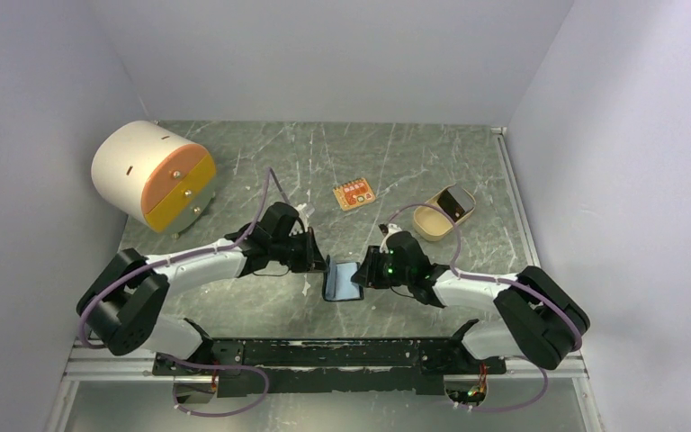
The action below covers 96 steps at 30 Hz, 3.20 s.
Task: Put the credit cards into the card holder
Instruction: Insert the credit card into the card holder.
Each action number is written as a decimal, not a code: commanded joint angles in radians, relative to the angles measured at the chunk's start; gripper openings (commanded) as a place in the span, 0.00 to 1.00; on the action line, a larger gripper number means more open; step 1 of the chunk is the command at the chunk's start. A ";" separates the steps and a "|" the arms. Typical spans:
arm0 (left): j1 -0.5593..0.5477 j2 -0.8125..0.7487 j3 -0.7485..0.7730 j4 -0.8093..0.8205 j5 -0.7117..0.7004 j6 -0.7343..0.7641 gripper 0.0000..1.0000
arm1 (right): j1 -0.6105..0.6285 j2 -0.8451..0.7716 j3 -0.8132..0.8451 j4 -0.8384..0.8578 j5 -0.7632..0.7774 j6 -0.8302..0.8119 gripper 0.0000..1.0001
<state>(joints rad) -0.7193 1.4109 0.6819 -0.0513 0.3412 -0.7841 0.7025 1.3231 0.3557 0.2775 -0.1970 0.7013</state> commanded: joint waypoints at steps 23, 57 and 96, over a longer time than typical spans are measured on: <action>-0.024 0.124 0.032 0.044 0.003 -0.012 0.11 | 0.010 -0.186 -0.003 0.003 -0.028 0.073 0.44; 0.001 0.026 -0.022 -0.008 -0.017 -0.044 0.19 | 0.067 -0.029 -0.031 0.160 0.020 0.167 0.47; 0.118 -0.052 -0.172 0.218 0.187 -0.130 0.41 | 0.093 0.155 -0.044 0.585 -0.176 0.267 0.43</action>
<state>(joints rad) -0.6319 1.3899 0.5488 0.0418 0.4267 -0.8661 0.7811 1.4445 0.3222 0.7357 -0.3267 0.9543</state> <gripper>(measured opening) 0.400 0.464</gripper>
